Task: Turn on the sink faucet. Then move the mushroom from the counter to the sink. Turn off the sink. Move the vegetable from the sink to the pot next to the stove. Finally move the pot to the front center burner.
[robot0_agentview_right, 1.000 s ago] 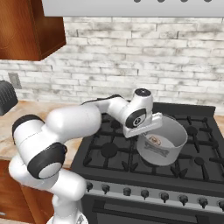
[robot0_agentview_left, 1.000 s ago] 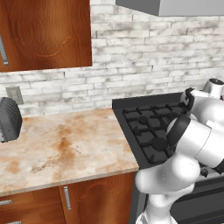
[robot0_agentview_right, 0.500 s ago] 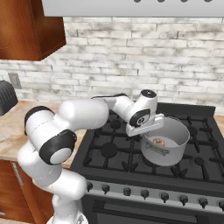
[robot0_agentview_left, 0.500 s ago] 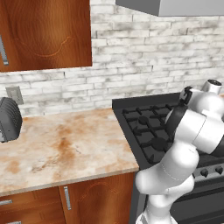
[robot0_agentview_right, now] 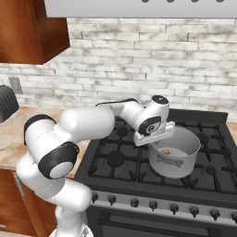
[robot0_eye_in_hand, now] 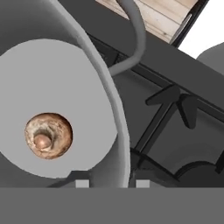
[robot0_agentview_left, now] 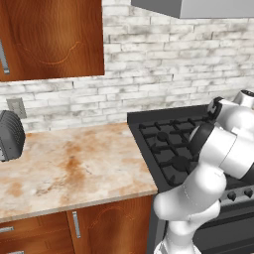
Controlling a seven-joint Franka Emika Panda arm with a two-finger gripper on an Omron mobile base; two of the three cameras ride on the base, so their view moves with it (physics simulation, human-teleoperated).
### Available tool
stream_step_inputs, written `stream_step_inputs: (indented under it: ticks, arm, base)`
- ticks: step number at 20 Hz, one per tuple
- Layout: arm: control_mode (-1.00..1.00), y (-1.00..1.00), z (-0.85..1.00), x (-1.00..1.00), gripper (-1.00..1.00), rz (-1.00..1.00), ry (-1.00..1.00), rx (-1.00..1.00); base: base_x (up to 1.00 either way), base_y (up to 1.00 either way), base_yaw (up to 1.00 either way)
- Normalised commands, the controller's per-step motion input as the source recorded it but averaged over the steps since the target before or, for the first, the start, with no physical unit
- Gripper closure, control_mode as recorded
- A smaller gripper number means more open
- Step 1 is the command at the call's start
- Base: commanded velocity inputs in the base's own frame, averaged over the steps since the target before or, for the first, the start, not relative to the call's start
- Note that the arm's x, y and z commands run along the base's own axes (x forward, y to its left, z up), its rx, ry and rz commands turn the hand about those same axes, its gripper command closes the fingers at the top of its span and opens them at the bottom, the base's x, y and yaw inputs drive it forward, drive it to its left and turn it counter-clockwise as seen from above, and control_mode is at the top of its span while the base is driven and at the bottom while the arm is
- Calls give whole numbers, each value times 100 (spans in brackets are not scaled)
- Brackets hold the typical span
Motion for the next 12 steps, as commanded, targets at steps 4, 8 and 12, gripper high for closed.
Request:
stream_step_inputs:
  ticks: [4, 8, 12]
  arm:
    - [-100, 14, 7, 0, -100, 0, -2, 1]
    - [-100, 15, 36, -9, -100, 0, -2, 0]
    - [-100, 21, 43, -22, -100, -4, -1, 0]
  base:
    - [0, 0, 0]
    - [0, 0, 0]
    - [0, 0, 0]
